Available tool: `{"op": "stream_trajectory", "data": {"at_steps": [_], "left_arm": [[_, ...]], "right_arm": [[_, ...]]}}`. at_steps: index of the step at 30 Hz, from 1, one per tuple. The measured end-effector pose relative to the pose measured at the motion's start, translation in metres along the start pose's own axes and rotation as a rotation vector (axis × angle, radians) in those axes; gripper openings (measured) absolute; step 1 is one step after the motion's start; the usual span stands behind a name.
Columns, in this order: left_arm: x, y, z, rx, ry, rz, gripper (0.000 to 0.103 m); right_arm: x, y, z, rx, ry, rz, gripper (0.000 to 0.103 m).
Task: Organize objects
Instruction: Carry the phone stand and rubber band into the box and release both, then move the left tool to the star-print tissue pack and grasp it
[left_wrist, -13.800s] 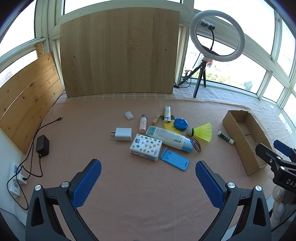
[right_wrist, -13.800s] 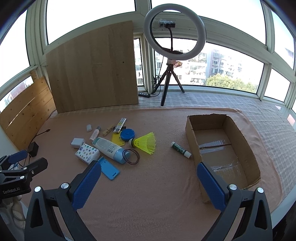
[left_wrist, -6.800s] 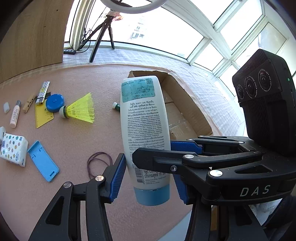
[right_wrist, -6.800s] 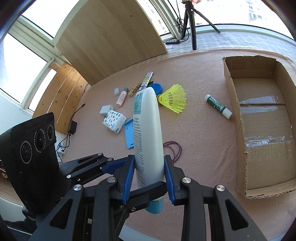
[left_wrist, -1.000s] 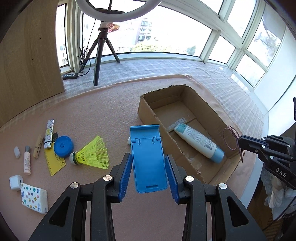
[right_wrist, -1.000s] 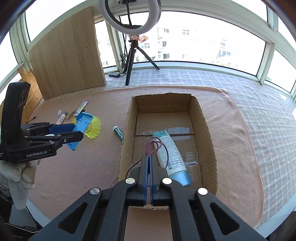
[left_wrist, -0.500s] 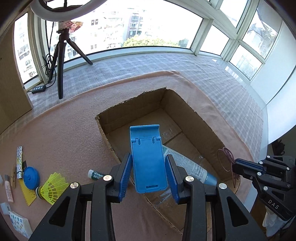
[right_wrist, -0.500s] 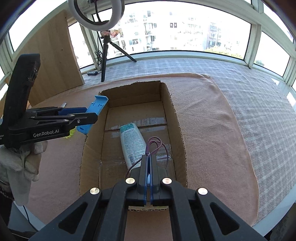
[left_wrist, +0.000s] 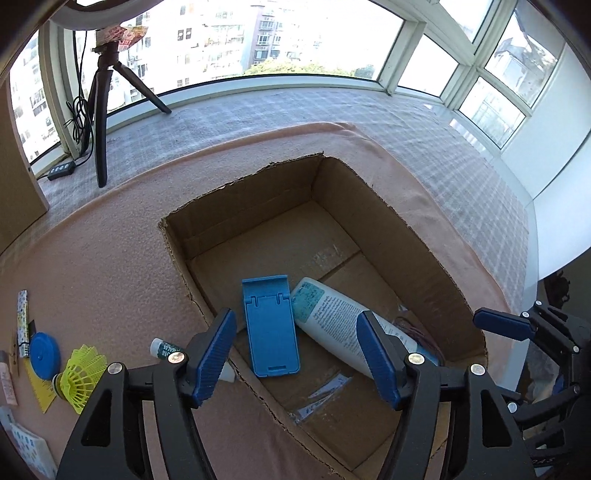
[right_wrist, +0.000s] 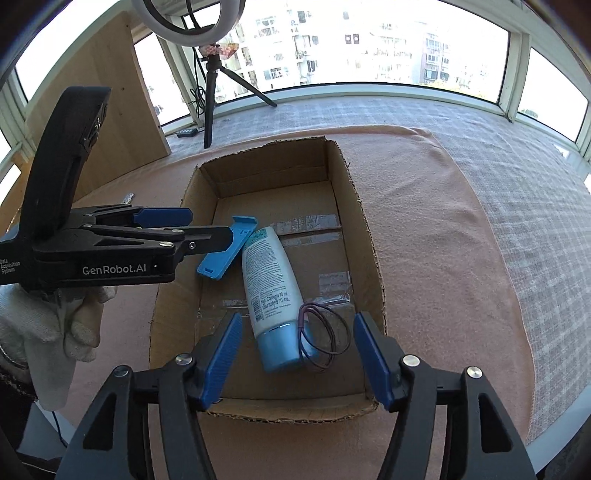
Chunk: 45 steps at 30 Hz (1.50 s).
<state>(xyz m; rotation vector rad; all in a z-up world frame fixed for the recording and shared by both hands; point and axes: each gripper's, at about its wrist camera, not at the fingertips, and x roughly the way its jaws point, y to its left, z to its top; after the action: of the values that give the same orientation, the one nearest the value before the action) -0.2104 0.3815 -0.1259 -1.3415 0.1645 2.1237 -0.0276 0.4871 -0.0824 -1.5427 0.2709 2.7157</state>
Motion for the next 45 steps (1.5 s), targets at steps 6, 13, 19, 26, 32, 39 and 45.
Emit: {"op": "stream_trajectory", "data": {"at_steps": [6, 13, 19, 26, 32, 39, 45], "left_arm": [[-0.01, 0.005, -0.004, -0.014, -0.01, -0.01, 0.071], [-0.032, 0.021, -0.018, -0.045, -0.029, 0.01, 0.071], [-0.061, 0.051, -0.036, -0.096, -0.054, 0.029, 0.071], [-0.096, 0.096, -0.066, -0.155, -0.074, 0.076, 0.071], [-0.125, 0.143, -0.098, -0.226, -0.089, 0.126, 0.071], [-0.151, 0.205, -0.146, -0.338, -0.094, 0.188, 0.071], [-0.168, 0.246, -0.191, -0.445, -0.098, 0.207, 0.071]], "right_arm": [[-0.002, 0.006, 0.002, -0.005, -0.006, -0.005, 0.062], [-0.003, 0.011, 0.003, 0.015, -0.011, 0.009, 0.062], [-0.005, 0.028, 0.005, 0.007, -0.02, 0.034, 0.062], [-0.003, 0.062, 0.009, -0.015, -0.022, 0.082, 0.062], [0.001, 0.097, 0.015, -0.037, -0.019, 0.144, 0.062], [0.014, 0.141, 0.024, -0.07, 0.0, 0.22, 0.062], [0.026, 0.182, 0.035, -0.109, 0.008, 0.282, 0.062]]}}
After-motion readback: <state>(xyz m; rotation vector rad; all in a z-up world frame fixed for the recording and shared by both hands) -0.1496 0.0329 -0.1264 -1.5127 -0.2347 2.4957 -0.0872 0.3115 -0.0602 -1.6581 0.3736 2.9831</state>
